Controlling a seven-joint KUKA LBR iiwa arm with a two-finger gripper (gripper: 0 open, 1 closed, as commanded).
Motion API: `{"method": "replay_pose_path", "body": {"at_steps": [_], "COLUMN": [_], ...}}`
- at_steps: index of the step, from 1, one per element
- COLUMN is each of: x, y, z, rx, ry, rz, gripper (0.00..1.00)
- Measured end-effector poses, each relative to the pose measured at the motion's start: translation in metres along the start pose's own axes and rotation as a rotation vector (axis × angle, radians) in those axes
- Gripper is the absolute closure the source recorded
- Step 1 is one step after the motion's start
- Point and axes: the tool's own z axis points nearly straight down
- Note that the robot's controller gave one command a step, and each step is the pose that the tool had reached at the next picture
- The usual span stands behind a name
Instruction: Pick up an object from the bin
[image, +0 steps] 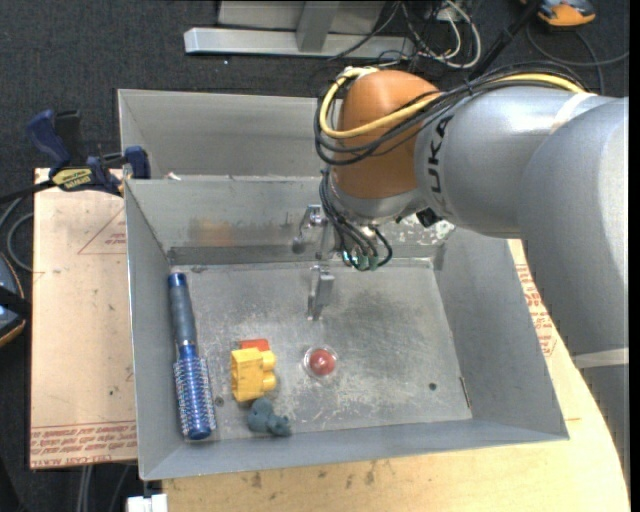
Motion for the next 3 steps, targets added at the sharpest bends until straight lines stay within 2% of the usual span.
{"method": "replay_pose_path", "body": {"at_steps": [1, 2, 3], "x": [0.08, 0.095, 0.104], "y": [0.07, 0.062, 0.08], "z": [0.013, 0.057, 0.063], "rx": [-0.003, 0.0, -0.003], "ry": [0.001, -0.006, -0.024], "rz": [0.001, -0.034, 0.058], "gripper": [0.0, 0.0, 0.0]}}
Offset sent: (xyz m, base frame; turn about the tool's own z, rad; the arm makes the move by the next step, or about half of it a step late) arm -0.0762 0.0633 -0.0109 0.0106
